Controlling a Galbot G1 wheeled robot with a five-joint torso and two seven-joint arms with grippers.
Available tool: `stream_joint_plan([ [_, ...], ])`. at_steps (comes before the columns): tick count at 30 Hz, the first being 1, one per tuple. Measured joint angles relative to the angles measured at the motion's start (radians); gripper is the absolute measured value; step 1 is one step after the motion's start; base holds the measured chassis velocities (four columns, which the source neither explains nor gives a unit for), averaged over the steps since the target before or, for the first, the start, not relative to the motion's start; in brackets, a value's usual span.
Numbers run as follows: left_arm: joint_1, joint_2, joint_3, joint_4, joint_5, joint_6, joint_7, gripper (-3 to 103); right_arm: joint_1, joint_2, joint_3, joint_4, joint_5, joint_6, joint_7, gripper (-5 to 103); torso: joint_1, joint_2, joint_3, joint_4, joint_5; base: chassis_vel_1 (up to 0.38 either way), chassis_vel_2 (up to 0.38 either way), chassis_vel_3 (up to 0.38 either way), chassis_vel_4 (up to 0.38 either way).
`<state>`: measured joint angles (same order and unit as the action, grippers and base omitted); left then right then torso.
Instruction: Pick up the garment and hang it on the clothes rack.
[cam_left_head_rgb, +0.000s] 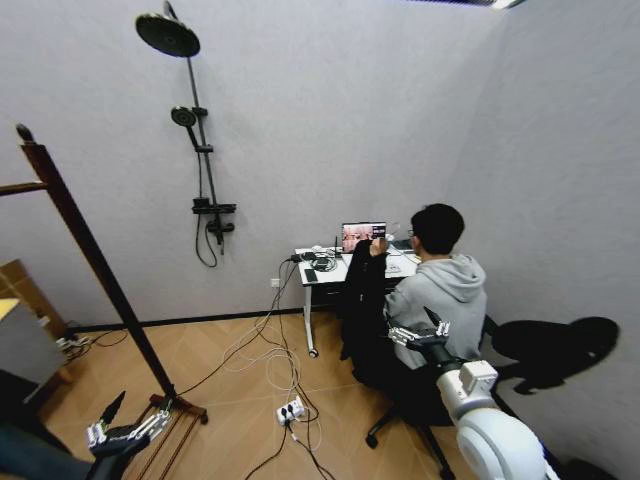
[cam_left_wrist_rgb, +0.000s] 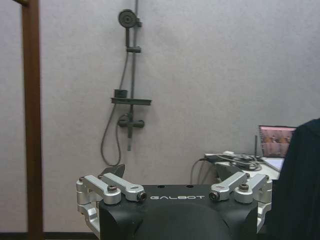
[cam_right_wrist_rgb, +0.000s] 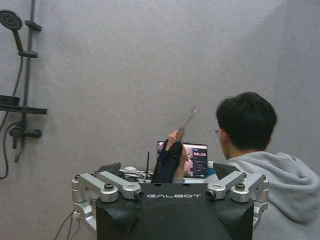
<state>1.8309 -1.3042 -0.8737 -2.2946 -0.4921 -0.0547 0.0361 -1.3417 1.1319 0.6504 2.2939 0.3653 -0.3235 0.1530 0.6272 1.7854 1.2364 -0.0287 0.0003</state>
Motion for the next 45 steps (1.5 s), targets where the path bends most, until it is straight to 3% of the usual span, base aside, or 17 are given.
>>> stream_joint_plan([
  [45, 0.0, 0.0, 0.0, 0.0, 0.0, 0.0, 0.0, 100, 0.009, 0.018, -0.031, -0.023, -0.019, 0.006, -0.001, 100, 0.0, 0.0, 0.0, 0.0003, -0.0005, 0.087, -0.072, -0.073, 0.086],
])
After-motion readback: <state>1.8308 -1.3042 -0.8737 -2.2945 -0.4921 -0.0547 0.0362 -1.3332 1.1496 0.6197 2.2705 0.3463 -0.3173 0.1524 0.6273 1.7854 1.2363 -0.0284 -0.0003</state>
